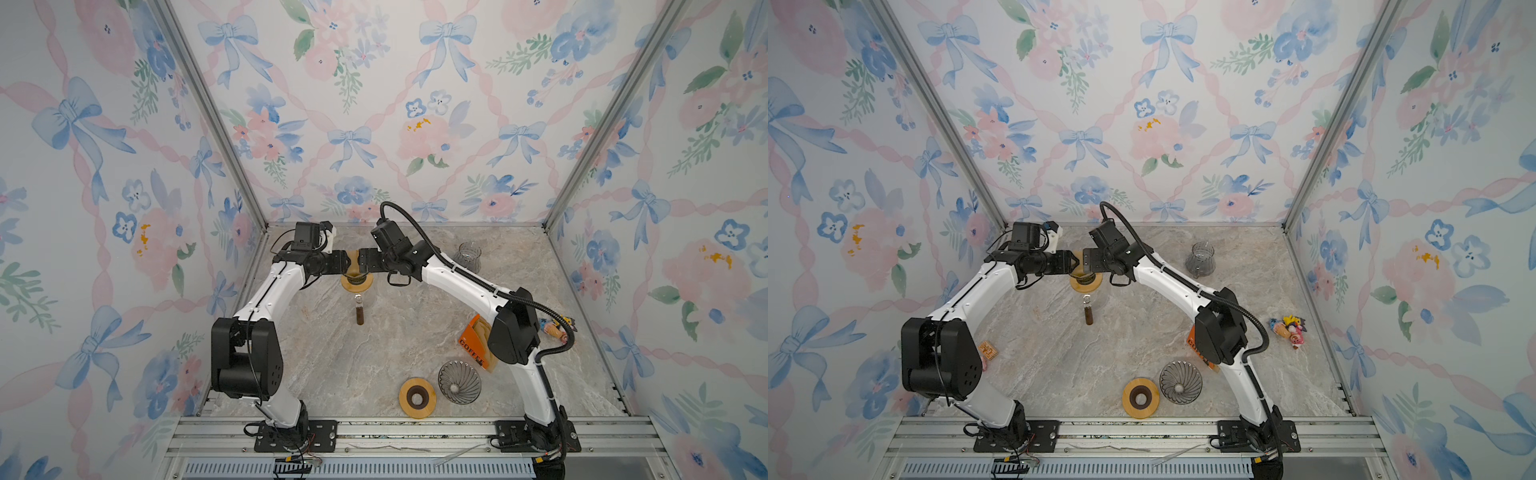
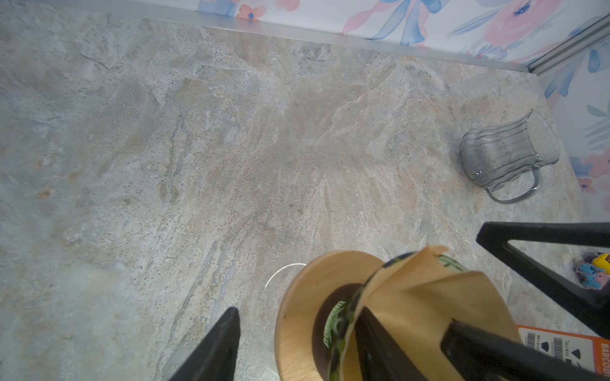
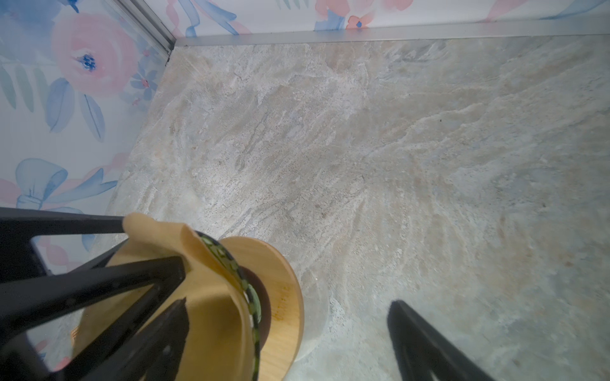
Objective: Place the coffee filter in the dripper
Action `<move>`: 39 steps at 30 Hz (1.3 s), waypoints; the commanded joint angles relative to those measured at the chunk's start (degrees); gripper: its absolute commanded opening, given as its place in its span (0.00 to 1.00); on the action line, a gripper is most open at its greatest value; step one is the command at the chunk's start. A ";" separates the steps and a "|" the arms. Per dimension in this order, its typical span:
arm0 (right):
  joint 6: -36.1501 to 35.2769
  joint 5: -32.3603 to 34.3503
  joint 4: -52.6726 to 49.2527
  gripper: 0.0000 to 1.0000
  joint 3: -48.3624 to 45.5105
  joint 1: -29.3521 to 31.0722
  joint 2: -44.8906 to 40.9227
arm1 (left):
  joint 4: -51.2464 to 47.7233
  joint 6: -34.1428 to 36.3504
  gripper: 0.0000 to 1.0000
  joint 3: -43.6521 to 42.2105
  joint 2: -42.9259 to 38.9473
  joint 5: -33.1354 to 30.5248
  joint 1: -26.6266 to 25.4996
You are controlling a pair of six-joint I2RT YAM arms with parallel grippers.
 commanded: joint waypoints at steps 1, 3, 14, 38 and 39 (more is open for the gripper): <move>-0.20 0.11 -4.55 0.96 5.84 0.46 2.66 | -1.12 -0.03 0.58 0.27 0.23 -0.02 -0.48; 0.08 1.12 -7.21 0.96 8.29 0.48 4.12 | -1.20 -0.02 0.58 0.27 0.18 -0.13 -0.48; -0.04 2.79 -9.84 0.96 9.27 0.39 5.97 | -1.13 -0.02 0.58 0.18 0.22 -0.45 -0.47; -1.37 2.85 -3.66 0.96 2.40 0.92 0.96 | -1.23 -0.11 0.56 -0.26 -0.81 -1.12 -0.39; -1.36 2.71 -4.13 0.96 2.85 0.92 1.26 | -1.27 -0.12 0.56 -0.34 -0.78 -1.13 -0.35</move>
